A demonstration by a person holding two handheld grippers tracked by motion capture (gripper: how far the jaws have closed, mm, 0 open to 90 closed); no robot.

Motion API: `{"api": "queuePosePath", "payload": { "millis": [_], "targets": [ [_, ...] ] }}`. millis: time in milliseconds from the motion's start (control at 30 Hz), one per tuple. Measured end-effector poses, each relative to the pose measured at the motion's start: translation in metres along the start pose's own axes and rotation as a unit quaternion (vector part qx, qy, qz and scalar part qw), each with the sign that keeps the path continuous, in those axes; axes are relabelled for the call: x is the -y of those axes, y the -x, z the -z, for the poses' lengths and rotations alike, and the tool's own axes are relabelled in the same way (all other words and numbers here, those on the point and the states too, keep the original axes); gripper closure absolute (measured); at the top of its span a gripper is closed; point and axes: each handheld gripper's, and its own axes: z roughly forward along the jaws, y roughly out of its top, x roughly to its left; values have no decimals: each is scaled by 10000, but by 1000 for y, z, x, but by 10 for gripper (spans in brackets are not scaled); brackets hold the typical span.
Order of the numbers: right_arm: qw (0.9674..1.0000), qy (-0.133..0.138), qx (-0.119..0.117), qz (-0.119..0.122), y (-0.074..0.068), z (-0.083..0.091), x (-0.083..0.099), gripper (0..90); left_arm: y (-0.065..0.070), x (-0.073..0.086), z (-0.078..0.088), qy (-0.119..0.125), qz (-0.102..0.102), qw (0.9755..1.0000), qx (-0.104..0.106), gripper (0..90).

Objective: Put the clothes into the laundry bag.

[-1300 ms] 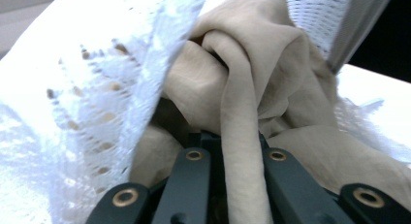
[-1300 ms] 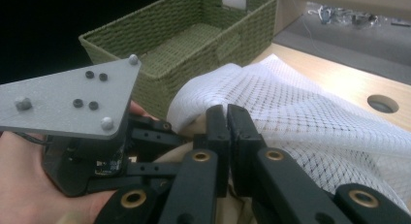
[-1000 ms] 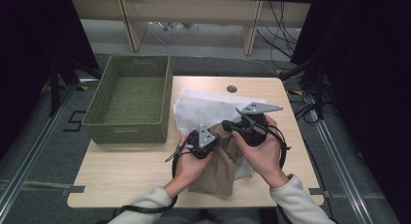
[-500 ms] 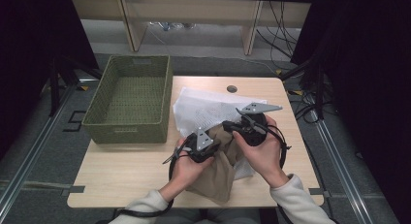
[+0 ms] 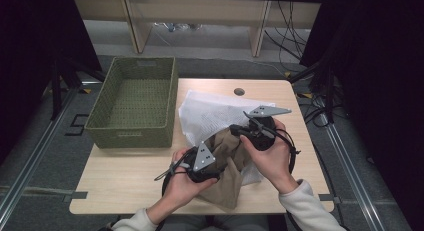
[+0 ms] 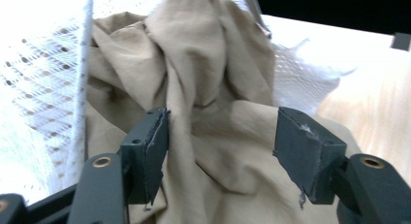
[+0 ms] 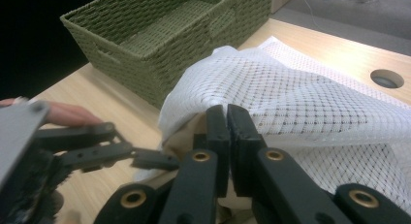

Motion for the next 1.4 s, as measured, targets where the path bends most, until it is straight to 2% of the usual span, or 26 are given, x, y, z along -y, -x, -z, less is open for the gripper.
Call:
{"api": "queuePosePath", "payload": {
  "millis": [33,100,133,167,200,233,267,300,400,433,467,500,533,567,700,767,800,867,933,1000,1033,1100,1167,1200,1267,1400],
  "targets": [
    [9999,-54,21,-141,-1,2,0,895,1,1,2,-41,-127,9999,13,358],
    [10000,-24,37,-41,0,2,-1,895,6,6,2,-135,-130,9998,42,343],
    [9999,-40,49,-108,0,2,0,895,6,8,2,-247,-273,9993,73,333],
    [9999,-39,38,-92,0,2,-1,895,9,12,-1,-327,-188,9991,180,313],
    [9999,-59,30,-146,-1,2,-1,895,9,16,-5,-488,-208,9983,219,290],
    [10000,-26,37,-38,0,2,-1,896,10,20,-8,-627,-256,9974,242,273],
    [9999,-63,21,-120,-1,2,0,895,10,23,-11,-699,-289,9969,227,271],
    [10000,-52,23,-64,-1,1,0,895,11,26,-15,-767,-317,9963,228,266],
    [9999,-70,10,-97,-1,1,0,895,12,30,-24,-888,-403,9949,241,259],
    [10000,-38,33,-3,0,0,0,895,13,30,-27,-900,-377,9950,220,260],
    [9999,-71,21,-76,0,0,0,895,13,30,-30,-984,-447,9939,230,263],
    [10000,-41,24,-73,0,-1,0,895,15,31,-33,-903,-390,9950,200,270],
    [9999,-79,-28,-130,-1,-1,1,895,16,32,-36,-944,-448,9944,182,291],
    [9998,-107,15,-181,-2,0,1,895,15,31,-38,-1099,-542,9923,162,322],
    [9998,-143,18,-156,-3,0,1,895,17,32,-47,-1215,-632,9906,-11,460],
    [9999,-124,9,-112,-2,0,1,895,17,33,-49,-1185,-603,9911,-56,524],
    [9998,-134,32,-144,-3,0,1,895,17,33,-51,-1205,-615,9908,-60,558],
    [9999,-115,7,-36,-2,-1,1,896,16,33,-52,-1235,-623,9904,-73,620],
    [9998,-118,-22,-149,-4,-2,1,895,15,34,-55,-1257,-570,9904,-86,675],
    [9998,-158,-6,-114,-4,-2,1,895,14,35,-57,-1283,-585,9900,-48,719],
    [9999,-128,-11,-4,-3,-2,1,895,13,36,-59,-1291,-597,9898,-8,742],
    [9999,-141,-25,-62,-3,-1,1,895,12,37,-60,-1351,-619,9889,16,784],
    [9999,-131,-8,-42,-3,-1,1,895,12,38,-61,-1360,-577,9890,29,811],
    [9999,-134,-16,-41,-3,-1,1,895,12,39,-62,-1318,-491,9901,27,826],
    [9999,-116,-7,-4,-3,-2,1,895,10,38,-61,-1343,-465,9898,59,847],
    [9998,-156,7,-112,-4,-1,1,895,9,38,-59,-1279,-320,9913,9,877]
  ]
}}
